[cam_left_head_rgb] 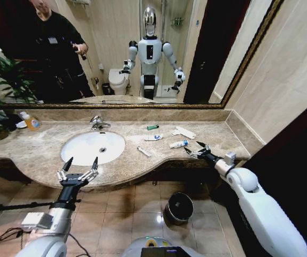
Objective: Pick up the trash from the sink and place it in the trash bin.
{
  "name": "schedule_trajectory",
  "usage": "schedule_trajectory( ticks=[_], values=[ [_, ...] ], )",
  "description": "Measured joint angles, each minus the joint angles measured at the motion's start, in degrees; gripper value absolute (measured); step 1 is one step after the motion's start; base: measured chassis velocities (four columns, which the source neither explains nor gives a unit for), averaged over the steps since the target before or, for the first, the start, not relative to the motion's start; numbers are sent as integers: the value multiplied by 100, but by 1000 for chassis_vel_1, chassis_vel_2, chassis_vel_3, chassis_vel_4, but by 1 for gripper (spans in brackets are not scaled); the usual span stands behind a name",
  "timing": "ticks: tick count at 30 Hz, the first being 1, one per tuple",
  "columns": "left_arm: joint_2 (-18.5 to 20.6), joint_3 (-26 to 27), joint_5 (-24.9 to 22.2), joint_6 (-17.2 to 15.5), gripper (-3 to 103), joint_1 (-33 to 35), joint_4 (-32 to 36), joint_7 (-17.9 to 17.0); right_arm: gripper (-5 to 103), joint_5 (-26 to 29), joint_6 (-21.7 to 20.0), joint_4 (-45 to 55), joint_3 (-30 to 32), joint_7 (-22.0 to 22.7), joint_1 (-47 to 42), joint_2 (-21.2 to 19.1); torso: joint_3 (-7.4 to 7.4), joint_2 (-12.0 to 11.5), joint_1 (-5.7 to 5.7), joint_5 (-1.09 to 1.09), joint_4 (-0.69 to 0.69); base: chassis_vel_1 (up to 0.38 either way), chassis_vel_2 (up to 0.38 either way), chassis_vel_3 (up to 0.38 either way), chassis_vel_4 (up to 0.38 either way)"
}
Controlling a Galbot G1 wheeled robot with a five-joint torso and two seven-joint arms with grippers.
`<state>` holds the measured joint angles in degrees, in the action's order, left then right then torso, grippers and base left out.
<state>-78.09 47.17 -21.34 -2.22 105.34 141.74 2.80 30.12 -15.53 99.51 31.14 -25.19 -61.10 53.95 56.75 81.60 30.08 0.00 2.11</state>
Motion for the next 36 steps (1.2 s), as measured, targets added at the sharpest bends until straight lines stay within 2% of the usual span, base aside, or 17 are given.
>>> schedule_trajectory(
  ticks=[4,9,11,18,19,22,28,36],
  values=[
    [0,0,0,0,100,0,0,0,100,-37,40,-384,-348,-428,412,-300,0,0,0,0,0,0,0,0,0],
    [0,0,0,0,100,0,0,0,100,-53,105,-687,-685,-724,782,-470,0,0,0,0,0,0,0,0,0],
    [0,-1,0,0,100,0,0,0,100,-86,129,-995,-1001,-1042,1226,-578,0,0,0,-1,0,0,0,0,0],
    [0,0,0,0,100,0,0,0,100,-164,125,-1558,-1653,-1317,2070,-667,0,0,1,-1,1,0,0,0,0],
    [0,0,0,0,100,0,0,0,100,-305,144,-1802,-1897,-1534,2374,-707,0,0,1,-1,0,0,0,0,0],
    [0,0,0,0,100,0,0,0,100,-437,163,-1956,-2072,-1688,2567,-734,0,0,1,-1,0,0,0,0,0],
    [0,0,0,0,100,0,0,0,100,-644,167,-2208,-2569,-1862,2943,-790,0,1,1,0,0,0,0,0,0],
    [0,0,0,0,100,0,0,0,100,-857,64,-2255,-2991,-1770,3270,-746,0,1,0,-1,0,0,0,0,0]
  ],
)
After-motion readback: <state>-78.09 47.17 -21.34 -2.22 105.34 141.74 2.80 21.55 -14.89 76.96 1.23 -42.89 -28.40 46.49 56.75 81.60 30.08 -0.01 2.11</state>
